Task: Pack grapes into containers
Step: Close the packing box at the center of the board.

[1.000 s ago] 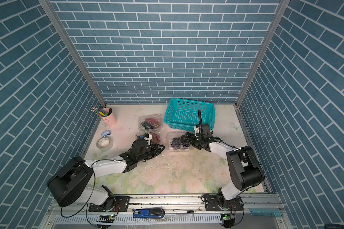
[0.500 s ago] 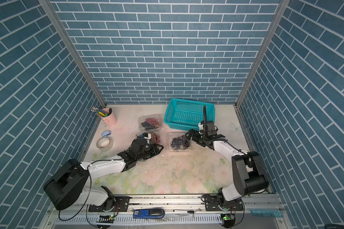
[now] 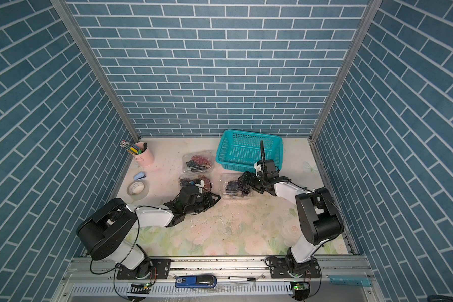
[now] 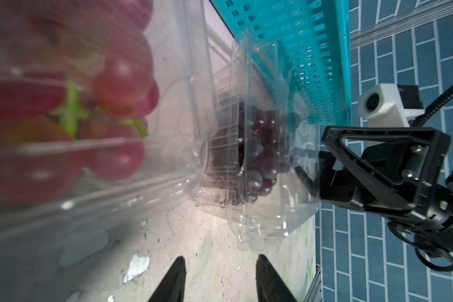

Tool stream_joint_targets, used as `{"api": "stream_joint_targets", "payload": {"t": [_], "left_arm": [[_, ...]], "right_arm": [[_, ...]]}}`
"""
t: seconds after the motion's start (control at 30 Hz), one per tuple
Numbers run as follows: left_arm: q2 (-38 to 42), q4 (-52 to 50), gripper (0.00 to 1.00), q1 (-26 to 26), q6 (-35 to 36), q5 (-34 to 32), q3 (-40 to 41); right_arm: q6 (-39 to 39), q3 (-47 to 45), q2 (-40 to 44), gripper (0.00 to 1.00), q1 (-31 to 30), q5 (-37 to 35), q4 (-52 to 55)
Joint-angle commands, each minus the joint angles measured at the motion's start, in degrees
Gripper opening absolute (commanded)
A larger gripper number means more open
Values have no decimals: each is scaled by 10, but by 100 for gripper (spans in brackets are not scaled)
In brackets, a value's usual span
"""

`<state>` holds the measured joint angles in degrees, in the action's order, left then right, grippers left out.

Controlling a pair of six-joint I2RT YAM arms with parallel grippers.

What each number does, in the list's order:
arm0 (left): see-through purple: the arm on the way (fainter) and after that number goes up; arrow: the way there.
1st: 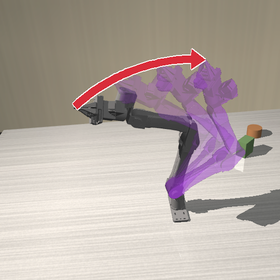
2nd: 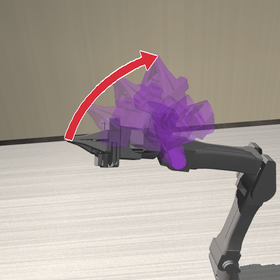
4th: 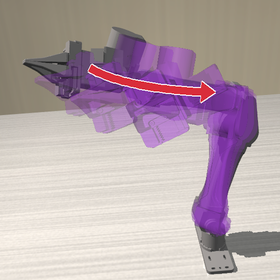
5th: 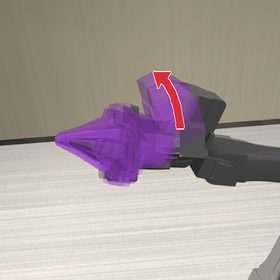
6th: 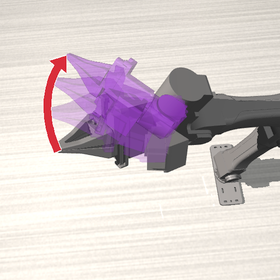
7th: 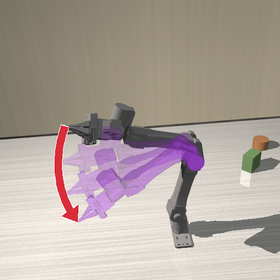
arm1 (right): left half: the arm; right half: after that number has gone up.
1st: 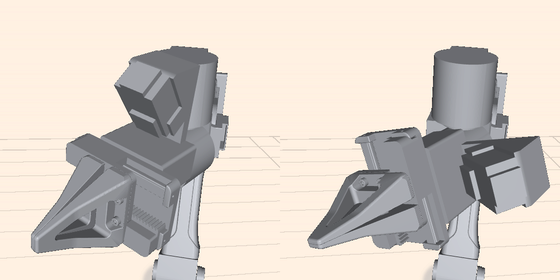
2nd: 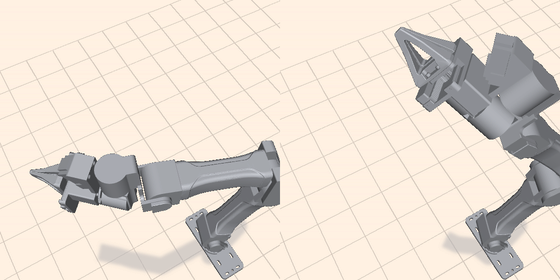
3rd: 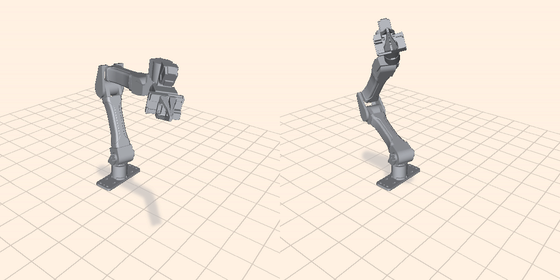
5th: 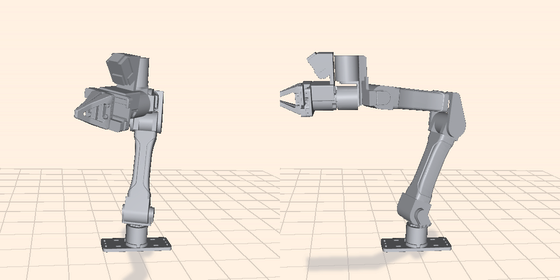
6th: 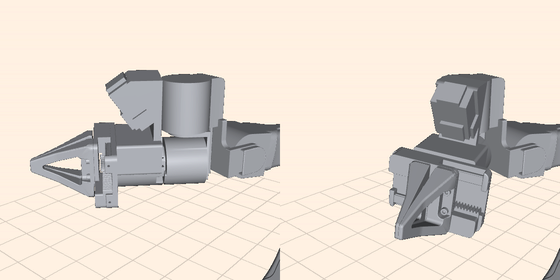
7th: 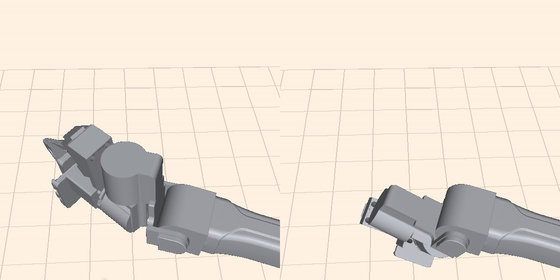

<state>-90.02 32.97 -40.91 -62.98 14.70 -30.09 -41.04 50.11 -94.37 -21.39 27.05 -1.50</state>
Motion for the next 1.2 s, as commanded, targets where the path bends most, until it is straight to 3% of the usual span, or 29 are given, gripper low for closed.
{"api": "stream_joint_targets", "payload": {"t": [0.0, 0.3, 0.5, 1.17], "left_arm": [[-1, 31, 45, -2, -17, 2, 2], [-18, 52, 42, 2, -27, -6, 8], [-34, 93, 32, 10, -45, -4, 22], [-51, 172, 26, 26, -86, -20, 50]], "right_arm": [[-21, -6, -7, 89, -6, 9, -21], [-40, -40, 2, 84, -13, 3, -47], [-43, -50, 7, 83, -15, 2, -50], [-45, -62, 12, 82, -17, -3, -51]]}}
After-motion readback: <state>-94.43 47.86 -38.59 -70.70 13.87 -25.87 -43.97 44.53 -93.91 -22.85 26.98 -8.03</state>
